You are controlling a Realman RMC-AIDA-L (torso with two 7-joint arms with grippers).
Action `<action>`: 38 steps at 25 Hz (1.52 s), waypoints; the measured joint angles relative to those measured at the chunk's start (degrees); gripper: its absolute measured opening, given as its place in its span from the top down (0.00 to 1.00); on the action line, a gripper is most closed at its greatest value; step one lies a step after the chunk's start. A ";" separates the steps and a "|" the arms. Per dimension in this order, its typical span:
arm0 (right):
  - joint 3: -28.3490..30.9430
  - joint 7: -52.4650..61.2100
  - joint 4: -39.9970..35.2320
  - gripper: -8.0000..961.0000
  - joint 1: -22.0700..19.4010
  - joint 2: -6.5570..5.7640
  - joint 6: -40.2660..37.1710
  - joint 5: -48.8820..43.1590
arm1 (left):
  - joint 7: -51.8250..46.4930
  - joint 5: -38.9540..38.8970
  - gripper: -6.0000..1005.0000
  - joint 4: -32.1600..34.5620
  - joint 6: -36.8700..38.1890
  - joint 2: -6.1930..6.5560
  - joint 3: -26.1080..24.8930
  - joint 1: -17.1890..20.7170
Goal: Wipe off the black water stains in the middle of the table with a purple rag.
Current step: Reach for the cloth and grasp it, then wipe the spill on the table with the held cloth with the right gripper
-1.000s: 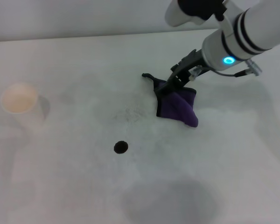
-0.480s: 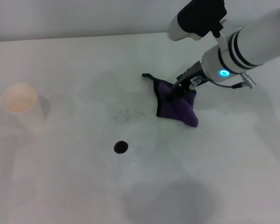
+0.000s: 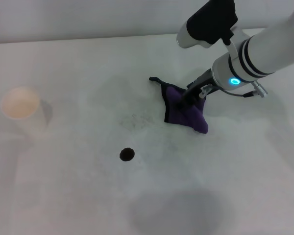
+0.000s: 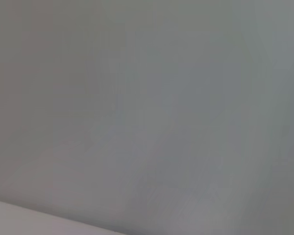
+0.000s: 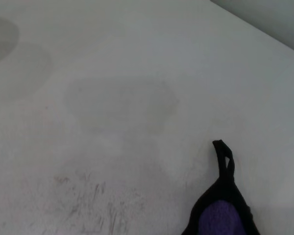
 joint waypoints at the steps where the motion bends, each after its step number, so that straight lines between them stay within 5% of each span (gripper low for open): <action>1: -0.02 -0.02 -0.12 0.20 0.00 0.02 -0.06 0.00 | -0.02 -0.02 0.14 0.00 0.00 0.00 0.00 -0.04; 8: -0.21 -0.10 -1.28 0.20 0.19 0.03 -0.37 0.00 | -0.09 -0.25 0.14 0.00 -0.01 0.00 0.00 -0.46; 13: -0.74 0.06 -4.24 0.34 2.01 -0.04 -0.31 -0.02 | -0.11 -0.27 0.14 0.00 0.00 0.00 0.00 -0.82; 19: -1.44 0.18 -6.62 0.59 3.76 0.07 -0.37 -0.06 | -0.13 -0.27 0.14 0.00 -0.01 0.06 0.00 -1.07; 21: -1.46 0.03 -6.51 0.83 3.86 0.04 -0.37 -0.20 | -0.13 -0.27 0.14 0.00 0.00 0.08 0.00 -1.07; 31: -1.03 -0.25 -4.88 0.89 3.88 -0.19 -0.36 1.94 | -0.13 -0.27 0.14 0.30 -0.04 0.09 0.00 -1.06; 38: -1.84 -8.86 -3.35 0.89 3.12 -0.05 1.48 15.32 | -0.13 -0.27 0.14 2.05 0.28 0.09 0.00 -0.80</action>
